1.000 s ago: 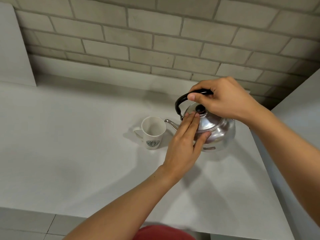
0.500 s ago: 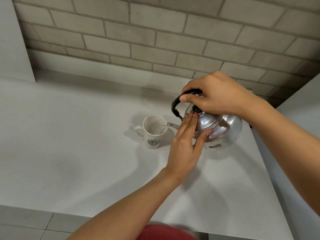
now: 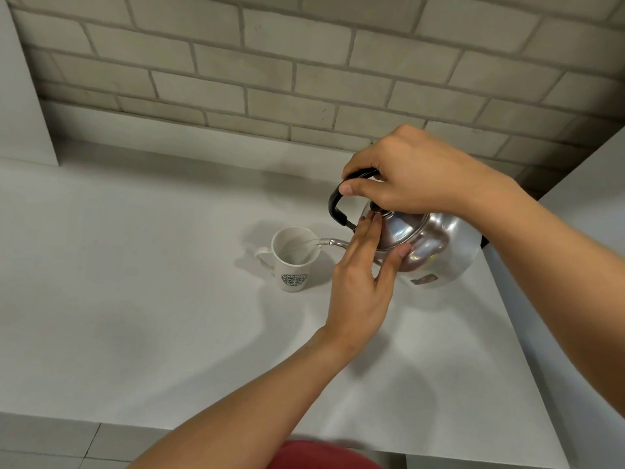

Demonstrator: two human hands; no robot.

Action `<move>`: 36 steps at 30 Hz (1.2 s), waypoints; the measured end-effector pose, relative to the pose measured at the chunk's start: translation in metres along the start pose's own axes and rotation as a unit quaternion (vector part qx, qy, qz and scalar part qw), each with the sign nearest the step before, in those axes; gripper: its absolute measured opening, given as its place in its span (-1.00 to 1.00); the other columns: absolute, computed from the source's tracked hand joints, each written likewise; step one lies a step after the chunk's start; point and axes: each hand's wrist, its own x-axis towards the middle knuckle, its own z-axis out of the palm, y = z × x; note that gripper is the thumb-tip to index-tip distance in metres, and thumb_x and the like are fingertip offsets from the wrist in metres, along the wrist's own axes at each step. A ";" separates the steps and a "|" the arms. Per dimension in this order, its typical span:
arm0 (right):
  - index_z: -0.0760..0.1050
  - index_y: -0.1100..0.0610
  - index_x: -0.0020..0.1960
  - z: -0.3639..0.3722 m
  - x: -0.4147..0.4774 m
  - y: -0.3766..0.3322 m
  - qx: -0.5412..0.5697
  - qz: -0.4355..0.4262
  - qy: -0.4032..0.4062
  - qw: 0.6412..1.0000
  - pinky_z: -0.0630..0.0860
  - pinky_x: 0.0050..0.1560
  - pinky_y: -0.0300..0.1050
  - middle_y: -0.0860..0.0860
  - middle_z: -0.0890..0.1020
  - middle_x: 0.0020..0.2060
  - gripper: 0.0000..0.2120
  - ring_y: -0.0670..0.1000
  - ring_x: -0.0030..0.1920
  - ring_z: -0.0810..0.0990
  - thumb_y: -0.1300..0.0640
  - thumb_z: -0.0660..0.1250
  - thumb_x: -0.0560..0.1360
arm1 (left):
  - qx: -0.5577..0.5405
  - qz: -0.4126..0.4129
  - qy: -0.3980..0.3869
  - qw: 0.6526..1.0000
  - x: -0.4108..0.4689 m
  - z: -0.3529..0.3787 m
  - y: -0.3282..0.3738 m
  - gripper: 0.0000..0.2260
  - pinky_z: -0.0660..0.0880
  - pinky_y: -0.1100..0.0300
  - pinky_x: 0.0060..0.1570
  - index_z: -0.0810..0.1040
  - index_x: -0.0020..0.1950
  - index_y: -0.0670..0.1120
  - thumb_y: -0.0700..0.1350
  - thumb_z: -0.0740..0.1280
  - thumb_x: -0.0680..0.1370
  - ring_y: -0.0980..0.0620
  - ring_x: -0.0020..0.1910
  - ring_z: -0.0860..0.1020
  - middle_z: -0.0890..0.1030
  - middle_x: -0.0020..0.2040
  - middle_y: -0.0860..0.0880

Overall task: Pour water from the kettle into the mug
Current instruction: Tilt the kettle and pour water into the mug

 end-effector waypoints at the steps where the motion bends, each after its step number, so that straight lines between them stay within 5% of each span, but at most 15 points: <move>1: 0.70 -0.07 0.18 0.000 0.000 0.000 -0.003 -0.002 0.000 1.000 0.59 -0.05 0.10 -0.01 0.76 -0.11 -0.71 0.12 -0.08 0.64 -0.18 0.33 0.61 | -0.005 -0.001 0.001 1.000 0.000 0.000 0.001 -0.52 0.27 0.41 0.44 0.33 0.60 0.02 -0.03 0.36 0.70 0.15 0.57 0.37 0.42 0.59 0.03; 14: 0.70 -0.09 0.16 -0.004 -0.003 -0.006 -0.025 -0.002 0.001 1.000 0.49 -0.21 -0.02 0.03 0.70 -0.16 -0.73 0.14 -0.11 0.60 -0.18 0.32 0.62 | -0.006 -0.014 0.016 1.000 -0.003 0.003 0.005 -0.51 0.30 0.43 0.41 0.37 0.58 -0.02 0.06 0.35 0.68 0.20 0.53 0.40 0.46 0.54 0.08; 23: 0.70 -0.07 0.16 -0.013 -0.001 -0.010 -0.040 0.004 -0.018 0.999 0.60 -0.12 0.08 0.06 0.72 -0.11 -0.70 0.18 -0.03 0.65 -0.20 0.32 0.61 | -0.025 -0.042 0.015 0.999 -0.003 0.005 0.015 -0.48 0.41 0.11 0.43 0.38 0.59 -0.06 0.10 0.33 0.68 0.08 0.51 0.47 0.51 0.53 -0.01; 36: 0.72 -0.02 0.10 -0.021 0.007 -0.012 -0.055 -0.014 -0.027 0.998 0.60 -0.16 0.06 0.03 0.71 -0.20 -0.71 0.15 -0.11 0.66 -0.17 0.33 0.61 | -0.050 -0.068 0.039 0.996 0.002 0.008 0.024 -0.46 0.42 0.08 0.44 0.38 0.59 -0.04 0.12 0.32 0.66 0.12 0.48 0.49 0.54 0.50 0.02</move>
